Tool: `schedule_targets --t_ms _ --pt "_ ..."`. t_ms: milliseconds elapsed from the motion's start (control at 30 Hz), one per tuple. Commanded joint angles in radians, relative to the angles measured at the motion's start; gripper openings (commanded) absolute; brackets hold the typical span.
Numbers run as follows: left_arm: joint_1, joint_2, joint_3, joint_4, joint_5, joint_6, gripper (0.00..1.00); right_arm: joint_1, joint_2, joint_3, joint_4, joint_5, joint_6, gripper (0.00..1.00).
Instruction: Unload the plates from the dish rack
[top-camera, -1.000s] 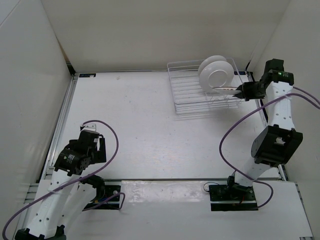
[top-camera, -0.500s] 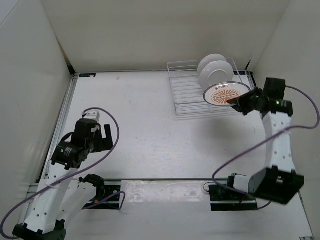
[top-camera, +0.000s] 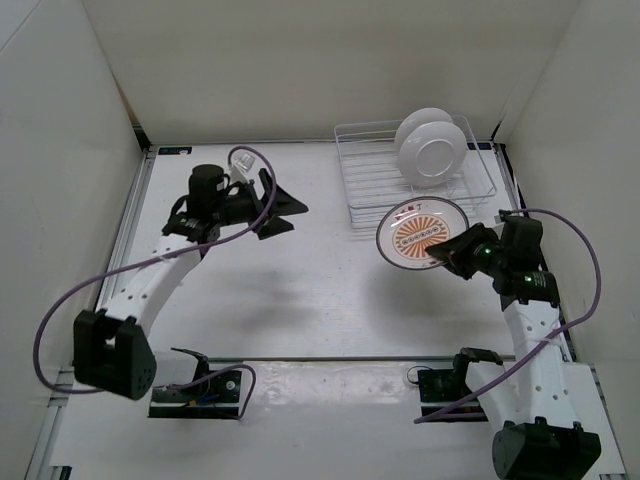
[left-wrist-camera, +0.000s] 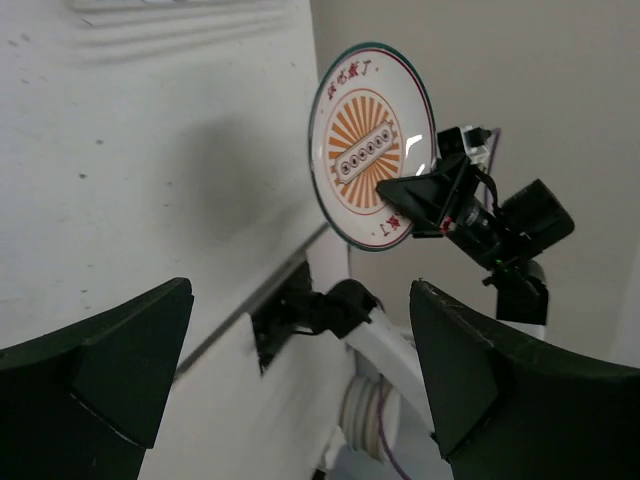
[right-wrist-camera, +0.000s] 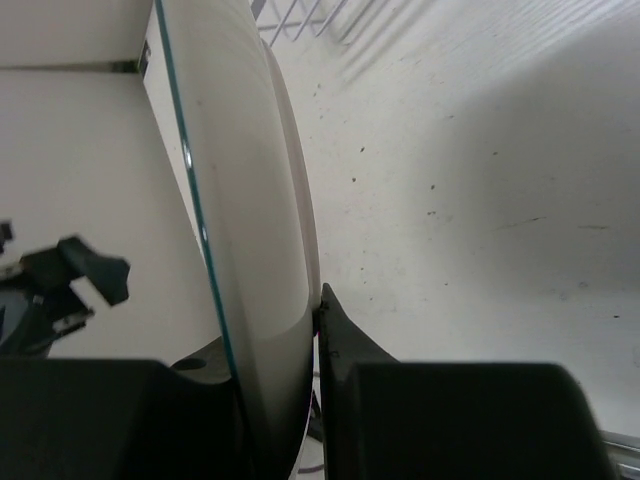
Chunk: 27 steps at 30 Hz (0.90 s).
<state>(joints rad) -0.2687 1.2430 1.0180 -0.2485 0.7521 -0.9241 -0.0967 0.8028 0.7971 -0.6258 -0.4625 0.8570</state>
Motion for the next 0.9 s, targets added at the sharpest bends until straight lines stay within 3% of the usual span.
schedule_targets --t_ms 0,233,467,867 --pt "-0.043 0.071 0.069 0.255 0.181 -0.16 1.0 0.038 -0.017 0.025 0.124 -0.093 -0.004 0.0" --pt "-0.203 0.234 0.178 0.336 0.168 -0.202 1.0 0.132 0.042 0.044 0.227 -0.108 0.095 0.0" --pt "-0.311 0.32 0.188 0.357 0.158 -0.225 1.0 0.222 0.165 0.155 0.311 -0.137 0.129 0.0" --pt "-0.244 0.299 0.14 0.308 0.176 -0.2 0.98 0.285 0.177 0.179 0.325 -0.123 0.122 0.0"
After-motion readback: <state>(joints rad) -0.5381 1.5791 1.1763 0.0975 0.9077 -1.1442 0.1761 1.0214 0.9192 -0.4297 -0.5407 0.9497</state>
